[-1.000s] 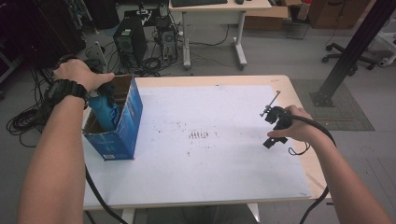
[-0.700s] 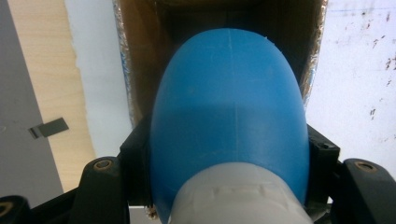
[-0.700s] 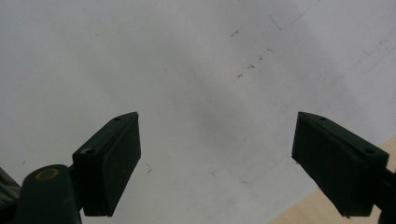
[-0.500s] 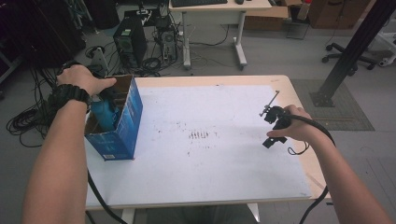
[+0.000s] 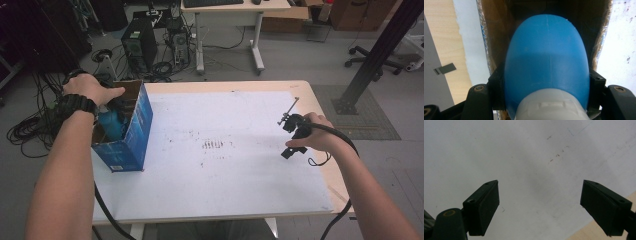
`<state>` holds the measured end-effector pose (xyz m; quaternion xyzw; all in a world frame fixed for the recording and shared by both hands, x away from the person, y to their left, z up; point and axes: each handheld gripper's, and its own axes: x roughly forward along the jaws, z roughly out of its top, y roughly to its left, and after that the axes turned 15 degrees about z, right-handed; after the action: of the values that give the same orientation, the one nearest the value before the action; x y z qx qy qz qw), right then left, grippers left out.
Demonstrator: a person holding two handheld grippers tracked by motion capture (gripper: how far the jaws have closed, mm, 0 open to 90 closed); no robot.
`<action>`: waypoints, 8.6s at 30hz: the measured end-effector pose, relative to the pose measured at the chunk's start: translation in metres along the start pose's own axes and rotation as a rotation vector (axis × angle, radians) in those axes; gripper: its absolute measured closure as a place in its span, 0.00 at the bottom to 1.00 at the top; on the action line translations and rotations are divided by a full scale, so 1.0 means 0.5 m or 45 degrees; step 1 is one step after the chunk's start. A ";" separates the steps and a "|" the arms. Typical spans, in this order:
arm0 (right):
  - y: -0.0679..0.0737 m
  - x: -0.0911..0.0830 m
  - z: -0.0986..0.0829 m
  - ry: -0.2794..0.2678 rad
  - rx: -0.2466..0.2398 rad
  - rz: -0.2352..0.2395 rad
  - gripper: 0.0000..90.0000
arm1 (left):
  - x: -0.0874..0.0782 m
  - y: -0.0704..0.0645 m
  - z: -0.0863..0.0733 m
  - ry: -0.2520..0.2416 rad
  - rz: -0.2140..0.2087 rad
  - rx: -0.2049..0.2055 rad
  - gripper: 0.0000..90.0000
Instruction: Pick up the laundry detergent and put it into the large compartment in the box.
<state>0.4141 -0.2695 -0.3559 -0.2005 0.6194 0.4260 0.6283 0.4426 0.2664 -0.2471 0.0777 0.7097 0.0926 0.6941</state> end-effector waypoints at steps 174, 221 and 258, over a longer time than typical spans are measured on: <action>0.013 0.013 0.007 -0.003 -0.029 0.012 0.17 | -0.118 -0.042 -0.025 -0.150 0.046 0.028 0.22; 0.017 0.010 -0.005 -0.011 -0.031 0.014 0.17 | -0.163 -0.240 -0.018 -0.209 0.029 0.270 0.22; 0.005 0.013 -0.015 -0.015 -0.025 0.019 0.17 | -0.092 -0.384 -0.006 -0.199 0.025 0.429 0.21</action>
<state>0.4068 -0.2719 -0.3623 -0.1994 0.6129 0.4380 0.6267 0.4440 0.0689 -0.2485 0.2069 0.6582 -0.0272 0.7234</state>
